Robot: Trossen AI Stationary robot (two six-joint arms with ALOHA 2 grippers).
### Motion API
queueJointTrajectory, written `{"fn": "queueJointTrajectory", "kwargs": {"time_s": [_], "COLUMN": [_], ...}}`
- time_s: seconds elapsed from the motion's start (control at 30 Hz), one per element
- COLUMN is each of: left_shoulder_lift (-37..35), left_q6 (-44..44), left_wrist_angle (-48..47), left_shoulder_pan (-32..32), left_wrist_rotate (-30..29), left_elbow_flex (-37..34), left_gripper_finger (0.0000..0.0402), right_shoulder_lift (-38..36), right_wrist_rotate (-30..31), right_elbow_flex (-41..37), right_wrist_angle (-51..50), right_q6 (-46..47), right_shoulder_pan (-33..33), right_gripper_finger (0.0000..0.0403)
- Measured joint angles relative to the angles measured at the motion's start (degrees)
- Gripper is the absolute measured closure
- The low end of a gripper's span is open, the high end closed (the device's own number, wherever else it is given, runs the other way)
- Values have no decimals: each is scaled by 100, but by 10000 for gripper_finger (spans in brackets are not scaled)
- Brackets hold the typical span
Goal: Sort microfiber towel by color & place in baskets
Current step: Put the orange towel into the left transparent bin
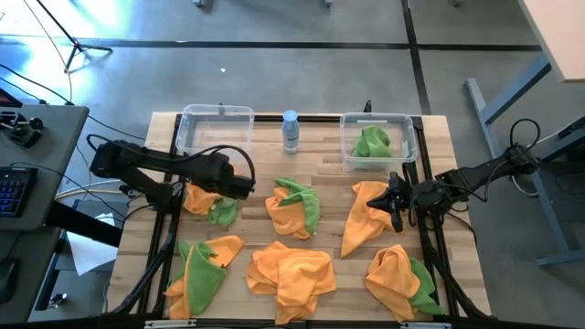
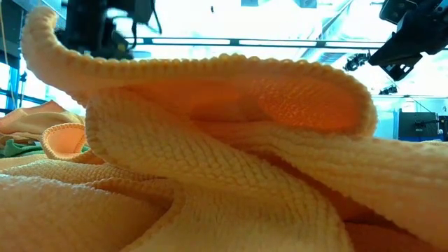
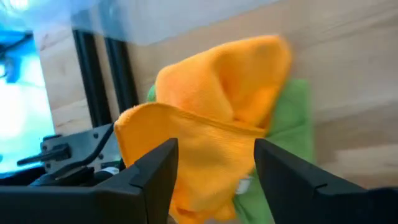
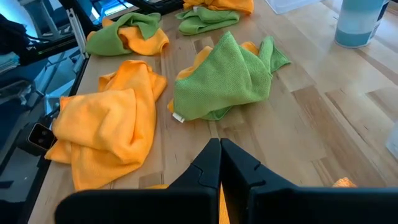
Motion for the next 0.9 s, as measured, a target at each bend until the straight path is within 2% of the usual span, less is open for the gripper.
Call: {"fn": "queueJointTrajectory", "kwargs": {"time_s": [0.13, 0.47, 0.57, 0.7, 0.73, 0.9], "left_shoulder_lift": [-103, -234, -234, -234, -236, -234], "left_q6": [-5, 42, 45, 171, 194, 180], "left_wrist_angle": [420, 1811, 1829, 1811, 1805, 1234], "left_shoulder_pan": [117, 359, 384, 368, 355, 135], "left_wrist_rotate": [169, 105, 181, 230, 266, 439], "left_elbow_flex": [-672, -1838, -1948, -1923, -1879, -1348], "left_gripper_finger": [195, 203, 246, 363, 381, 394], "right_shoulder_lift": [0, 4, 4, 4, 4, 2], "right_wrist_rotate": [-8, 43, 140, 315, 364, 543], "right_elbow_flex": [0, 0, 0, 0, 0, 0], "right_wrist_angle": [0, -4, -2, -1, 0, 0], "right_q6": [239, 384, 416, 428, 426, 468], "right_shoulder_pan": [4, 4, 4, 4, 4, 4], "right_gripper_finger": [403, 403, 403, 403, 403, 403]}}
